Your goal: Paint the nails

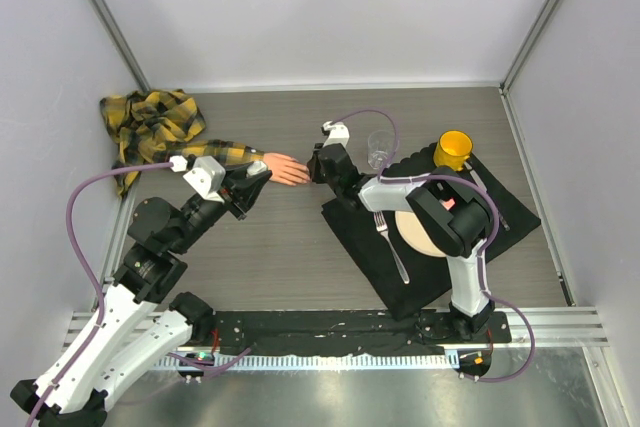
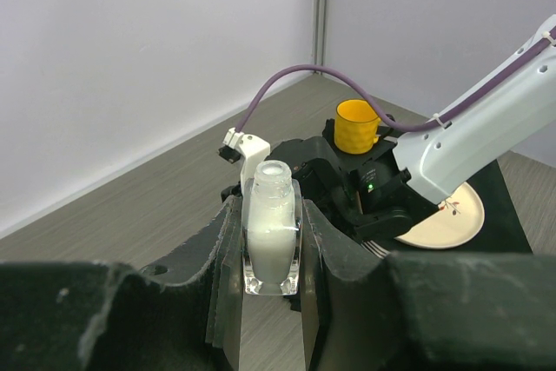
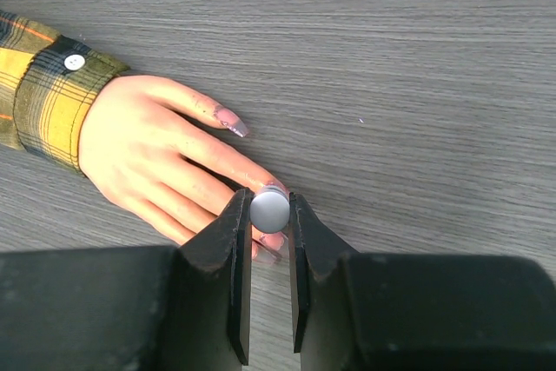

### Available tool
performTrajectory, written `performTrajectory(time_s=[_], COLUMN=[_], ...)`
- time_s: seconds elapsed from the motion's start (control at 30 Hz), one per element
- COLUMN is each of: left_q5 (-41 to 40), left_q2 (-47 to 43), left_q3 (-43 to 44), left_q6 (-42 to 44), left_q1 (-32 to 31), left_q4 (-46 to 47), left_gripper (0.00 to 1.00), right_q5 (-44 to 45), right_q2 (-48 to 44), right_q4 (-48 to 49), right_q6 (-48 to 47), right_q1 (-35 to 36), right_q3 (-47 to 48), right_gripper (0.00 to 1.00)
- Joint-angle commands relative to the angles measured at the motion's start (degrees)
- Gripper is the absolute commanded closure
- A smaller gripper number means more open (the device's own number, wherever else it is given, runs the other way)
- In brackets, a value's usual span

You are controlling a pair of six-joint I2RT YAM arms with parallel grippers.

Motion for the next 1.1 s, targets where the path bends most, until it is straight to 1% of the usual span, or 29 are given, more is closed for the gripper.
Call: performTrajectory(time_s=[0.0,1.07], left_q5=[0.53,0.62], left_q2=[-0.53,-0.45], left_q3=[1.47,1.47], left_q6=[-0.47,-0.38], left_q1=[0.21,0.21], left_q4=[1.73,1.82], left_gripper=[1.0,1.0], right_q5=[1.62,2.94], right_q2=[0.05,1.11], right_q4=[1.24,-0.78], right_q6=[0.61,1.14], right_q1=[0.11,-0.24], right_q3=[2.12,3.09], right_gripper=[1.0,0.99])
